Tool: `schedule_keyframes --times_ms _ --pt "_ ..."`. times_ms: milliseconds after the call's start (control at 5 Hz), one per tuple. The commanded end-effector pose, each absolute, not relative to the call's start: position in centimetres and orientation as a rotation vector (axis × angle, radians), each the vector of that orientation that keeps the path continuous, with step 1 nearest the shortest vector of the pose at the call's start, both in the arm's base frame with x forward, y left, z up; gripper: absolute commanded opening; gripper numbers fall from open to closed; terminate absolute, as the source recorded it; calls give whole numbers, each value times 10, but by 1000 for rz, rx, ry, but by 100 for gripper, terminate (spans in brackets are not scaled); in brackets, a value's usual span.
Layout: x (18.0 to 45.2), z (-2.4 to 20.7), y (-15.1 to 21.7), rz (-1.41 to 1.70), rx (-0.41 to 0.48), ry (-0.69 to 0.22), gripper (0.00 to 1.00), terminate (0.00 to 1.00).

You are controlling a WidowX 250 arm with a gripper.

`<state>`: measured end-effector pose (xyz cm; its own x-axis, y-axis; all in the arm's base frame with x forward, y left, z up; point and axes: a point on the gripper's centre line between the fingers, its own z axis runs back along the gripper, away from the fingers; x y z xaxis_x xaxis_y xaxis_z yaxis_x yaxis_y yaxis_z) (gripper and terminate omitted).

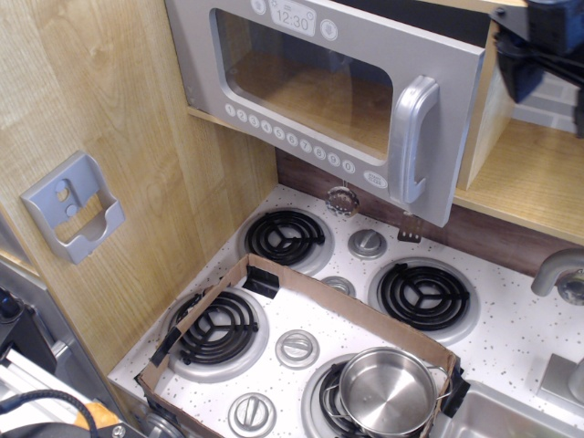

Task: Open microwave

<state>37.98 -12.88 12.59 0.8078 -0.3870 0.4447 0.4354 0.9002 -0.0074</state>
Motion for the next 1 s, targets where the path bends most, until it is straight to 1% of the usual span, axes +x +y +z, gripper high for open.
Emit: schedule_keyframes --times_ms 0,200,400,600,800 --pt "361 135 -98 -298 -77 -472 100 0" --pt "344 129 -83 -210 -95 -445 100 0" --pt "320 118 -79 -109 -97 -439 100 0" --pt "295 117 -65 10 -94 -399 100 0" --pt "275 110 -46 65 -109 -420 100 0"
